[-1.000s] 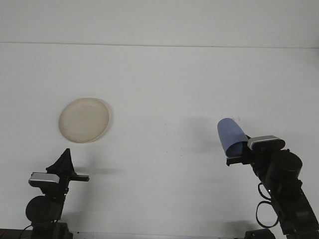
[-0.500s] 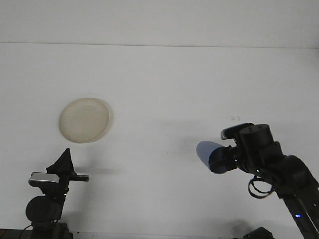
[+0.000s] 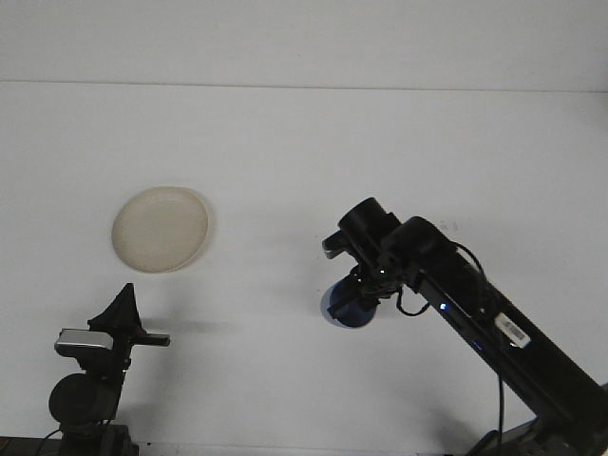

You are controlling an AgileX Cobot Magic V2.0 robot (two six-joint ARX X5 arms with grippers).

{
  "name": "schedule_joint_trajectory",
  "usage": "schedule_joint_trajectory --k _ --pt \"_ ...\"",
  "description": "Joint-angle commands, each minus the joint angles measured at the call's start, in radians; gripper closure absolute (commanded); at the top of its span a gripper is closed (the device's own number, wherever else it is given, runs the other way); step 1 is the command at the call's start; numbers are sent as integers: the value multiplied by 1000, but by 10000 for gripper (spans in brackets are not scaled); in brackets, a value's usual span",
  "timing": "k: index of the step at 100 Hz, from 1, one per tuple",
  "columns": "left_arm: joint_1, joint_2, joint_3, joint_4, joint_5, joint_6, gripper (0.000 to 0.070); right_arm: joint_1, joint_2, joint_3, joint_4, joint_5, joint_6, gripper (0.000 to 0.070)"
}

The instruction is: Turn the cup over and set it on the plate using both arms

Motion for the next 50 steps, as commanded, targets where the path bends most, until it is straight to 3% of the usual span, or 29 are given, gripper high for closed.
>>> schedule_joint_trajectory --k 1,50 --pt "0 -1 -19 10 1 5 689 27 49 32 -10 0 -24 698" --pt "0 -1 -19 10 1 5 689 90 209 33 9 2 -29 698"
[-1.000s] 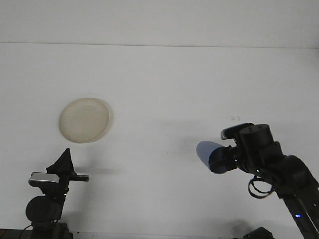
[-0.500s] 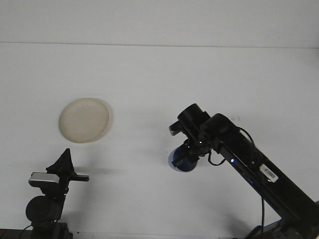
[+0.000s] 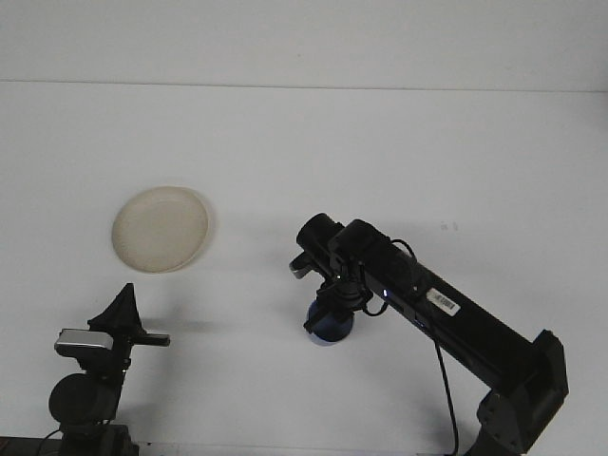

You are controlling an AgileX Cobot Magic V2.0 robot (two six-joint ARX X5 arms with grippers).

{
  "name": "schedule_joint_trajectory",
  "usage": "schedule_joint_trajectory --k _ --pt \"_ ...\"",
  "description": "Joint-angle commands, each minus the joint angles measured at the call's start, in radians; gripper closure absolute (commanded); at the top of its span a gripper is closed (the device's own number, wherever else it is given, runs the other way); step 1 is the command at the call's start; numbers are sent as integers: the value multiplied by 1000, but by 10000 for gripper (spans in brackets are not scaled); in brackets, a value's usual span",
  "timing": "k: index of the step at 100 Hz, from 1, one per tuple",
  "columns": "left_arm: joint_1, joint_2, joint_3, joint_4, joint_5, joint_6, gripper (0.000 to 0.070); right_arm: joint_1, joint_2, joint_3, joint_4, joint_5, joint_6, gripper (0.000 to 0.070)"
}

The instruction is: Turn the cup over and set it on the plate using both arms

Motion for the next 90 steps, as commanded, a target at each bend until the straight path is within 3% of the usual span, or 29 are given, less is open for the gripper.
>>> schedule_joint_trajectory --k 1,41,46,57,62,90 --pt "1 -1 -19 10 1 5 689 11 31 26 5 1 -7 698" --pt "1 -1 -19 10 1 5 689 19 74 25 3 6 -22 683" --pt "1 -1 -19 10 1 5 689 23 74 25 2 6 -22 630" --pt "1 -1 -19 10 1 5 689 23 73 26 -5 6 -22 396" --pt "1 -1 -19 10 1 5 689 23 73 29 -13 6 -21 333" --pt "1 -1 -19 10 1 5 689 20 37 95 -36 6 -14 239"
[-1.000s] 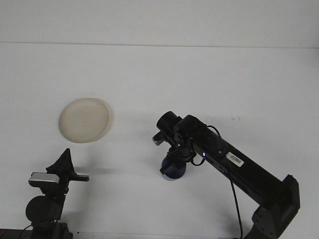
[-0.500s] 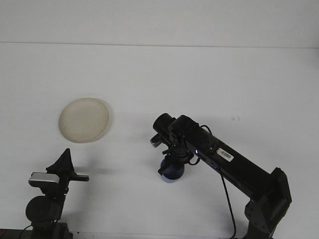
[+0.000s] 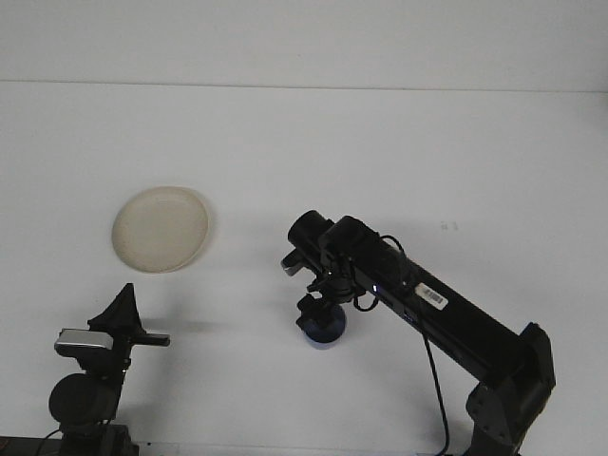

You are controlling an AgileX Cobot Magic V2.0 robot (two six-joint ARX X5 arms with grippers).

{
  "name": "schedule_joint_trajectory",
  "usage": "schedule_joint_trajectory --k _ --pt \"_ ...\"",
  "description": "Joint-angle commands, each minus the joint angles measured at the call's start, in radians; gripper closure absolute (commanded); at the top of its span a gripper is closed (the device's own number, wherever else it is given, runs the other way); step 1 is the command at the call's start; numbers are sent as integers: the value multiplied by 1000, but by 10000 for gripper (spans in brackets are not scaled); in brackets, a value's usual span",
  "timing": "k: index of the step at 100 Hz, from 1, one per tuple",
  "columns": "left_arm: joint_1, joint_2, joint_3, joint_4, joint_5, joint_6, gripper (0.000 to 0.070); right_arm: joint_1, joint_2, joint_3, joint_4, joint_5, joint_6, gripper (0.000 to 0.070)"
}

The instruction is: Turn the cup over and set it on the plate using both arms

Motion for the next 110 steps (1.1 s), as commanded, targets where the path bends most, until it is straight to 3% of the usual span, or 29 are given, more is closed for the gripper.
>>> schedule_joint_trajectory --k 1,6,28,64,110 --pt "1 -1 -19 10 1 5 689 7 -11 32 -25 3 -4 231" --pt "1 -1 -19 10 1 5 689 5 -30 37 -26 3 -4 205" --pt "1 -1 -19 10 1 5 689 -79 -131 37 -27 3 -51 205" --pt "1 -1 -19 10 1 5 689 -394 -350 -12 -21 3 -71 205" --pt "1 -1 -19 10 1 5 689 -663 -834 -432 330 13 -44 206"
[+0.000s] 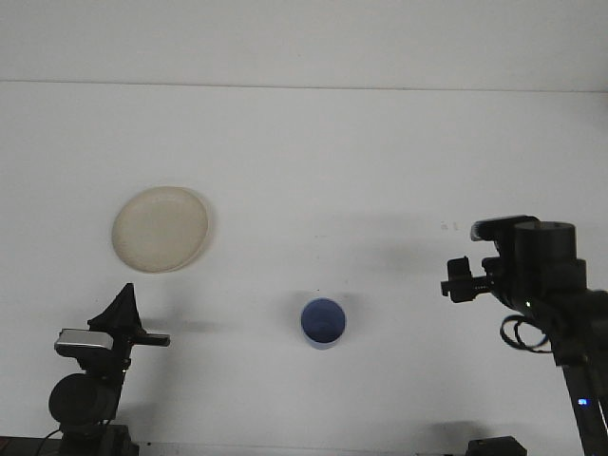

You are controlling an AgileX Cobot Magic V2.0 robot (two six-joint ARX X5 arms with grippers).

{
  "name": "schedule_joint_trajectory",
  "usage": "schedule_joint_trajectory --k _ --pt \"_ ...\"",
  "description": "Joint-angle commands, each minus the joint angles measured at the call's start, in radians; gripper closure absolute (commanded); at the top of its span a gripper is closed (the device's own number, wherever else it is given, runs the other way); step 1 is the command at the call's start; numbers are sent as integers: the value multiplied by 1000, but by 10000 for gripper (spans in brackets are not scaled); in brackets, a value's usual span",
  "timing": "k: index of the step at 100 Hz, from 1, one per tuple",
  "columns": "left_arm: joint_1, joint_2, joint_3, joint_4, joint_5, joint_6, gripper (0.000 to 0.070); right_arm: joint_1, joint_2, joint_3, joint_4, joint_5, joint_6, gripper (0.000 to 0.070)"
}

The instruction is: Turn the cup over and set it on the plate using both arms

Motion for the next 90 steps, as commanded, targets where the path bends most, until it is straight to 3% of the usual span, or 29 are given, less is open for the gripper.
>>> schedule_joint_trajectory --k 1,17,55,90 --pt "0 -1 -19 10 1 5 689 -8 -52 -47 63 11 7 205" --pt "0 -1 -19 10 1 5 689 -13 -223 -220 219 72 7 205" --pt "0 -1 -19 10 1 5 689 -13 -534 -626 592 79 10 206" --pt "0 -1 -19 18 1 4 689 -12 -575 -661 626 77 14 206"
